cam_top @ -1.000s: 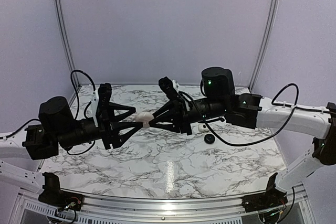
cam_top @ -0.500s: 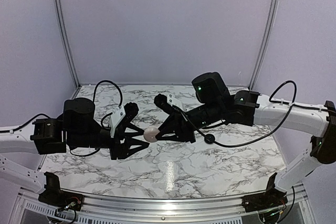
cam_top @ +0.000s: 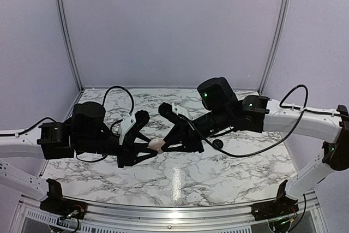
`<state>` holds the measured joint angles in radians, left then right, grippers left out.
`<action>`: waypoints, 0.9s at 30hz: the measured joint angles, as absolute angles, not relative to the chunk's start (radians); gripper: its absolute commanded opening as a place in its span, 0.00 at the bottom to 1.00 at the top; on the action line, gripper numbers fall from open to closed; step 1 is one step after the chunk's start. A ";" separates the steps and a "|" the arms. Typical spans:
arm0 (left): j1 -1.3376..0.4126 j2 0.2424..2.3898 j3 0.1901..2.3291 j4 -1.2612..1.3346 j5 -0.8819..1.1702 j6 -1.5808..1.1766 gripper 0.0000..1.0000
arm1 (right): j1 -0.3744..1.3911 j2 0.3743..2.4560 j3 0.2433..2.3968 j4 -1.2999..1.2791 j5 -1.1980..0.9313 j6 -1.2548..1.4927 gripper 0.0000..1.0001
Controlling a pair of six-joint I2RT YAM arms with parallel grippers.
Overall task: Insert the wireless bluetooth earbuds into the charging case
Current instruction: Pass from the right arm to the left
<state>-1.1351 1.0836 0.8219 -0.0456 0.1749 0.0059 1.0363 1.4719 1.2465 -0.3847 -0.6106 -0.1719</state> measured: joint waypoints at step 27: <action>-1.092 0.982 0.712 0.302 0.237 -0.102 0.00 | 0.952 1.308 1.075 -0.008 -0.693 0.016 0.56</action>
<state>-1.0920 0.9821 0.7124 0.3016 0.2371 -0.1017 0.9520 1.3079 1.0752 -0.0082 -0.6930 0.0158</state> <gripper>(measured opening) 0.209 0.567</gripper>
